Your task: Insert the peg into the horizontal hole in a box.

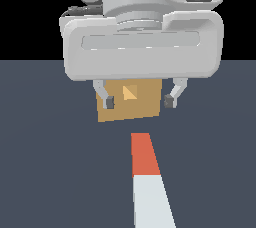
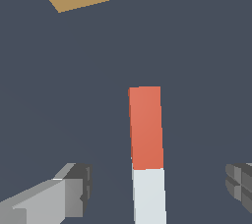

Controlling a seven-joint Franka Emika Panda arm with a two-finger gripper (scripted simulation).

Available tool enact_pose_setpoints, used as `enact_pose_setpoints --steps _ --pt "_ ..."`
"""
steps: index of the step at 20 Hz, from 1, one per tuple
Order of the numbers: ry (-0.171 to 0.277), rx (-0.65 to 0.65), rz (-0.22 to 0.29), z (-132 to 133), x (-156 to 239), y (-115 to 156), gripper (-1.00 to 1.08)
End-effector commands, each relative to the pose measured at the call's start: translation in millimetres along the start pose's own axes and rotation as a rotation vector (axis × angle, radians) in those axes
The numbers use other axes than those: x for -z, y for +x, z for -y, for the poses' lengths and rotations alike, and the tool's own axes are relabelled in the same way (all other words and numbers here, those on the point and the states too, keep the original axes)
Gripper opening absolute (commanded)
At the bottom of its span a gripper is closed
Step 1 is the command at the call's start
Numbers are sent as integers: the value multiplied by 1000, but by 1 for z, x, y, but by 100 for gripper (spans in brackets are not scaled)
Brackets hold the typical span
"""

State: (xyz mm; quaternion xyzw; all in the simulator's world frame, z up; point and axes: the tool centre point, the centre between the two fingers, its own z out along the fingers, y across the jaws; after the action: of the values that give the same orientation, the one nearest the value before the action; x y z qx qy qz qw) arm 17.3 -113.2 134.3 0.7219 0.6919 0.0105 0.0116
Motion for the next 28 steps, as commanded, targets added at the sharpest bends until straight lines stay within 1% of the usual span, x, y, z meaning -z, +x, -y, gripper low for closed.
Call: enact_pose_setpoints --steps 1,7,12,16,22,28 --pt "8 11 -1 -1 -16 -24 100" --pt "22 34 -2 -7 -47 -68 100" --pt "29 44 -2 -10 -61 -89 100" --pt "31 47 -2 -12 -65 -95 100" --pt "32 46 -2 -11 -68 -95 100" --pt "32 46 -2 -10 -94 -95 100"
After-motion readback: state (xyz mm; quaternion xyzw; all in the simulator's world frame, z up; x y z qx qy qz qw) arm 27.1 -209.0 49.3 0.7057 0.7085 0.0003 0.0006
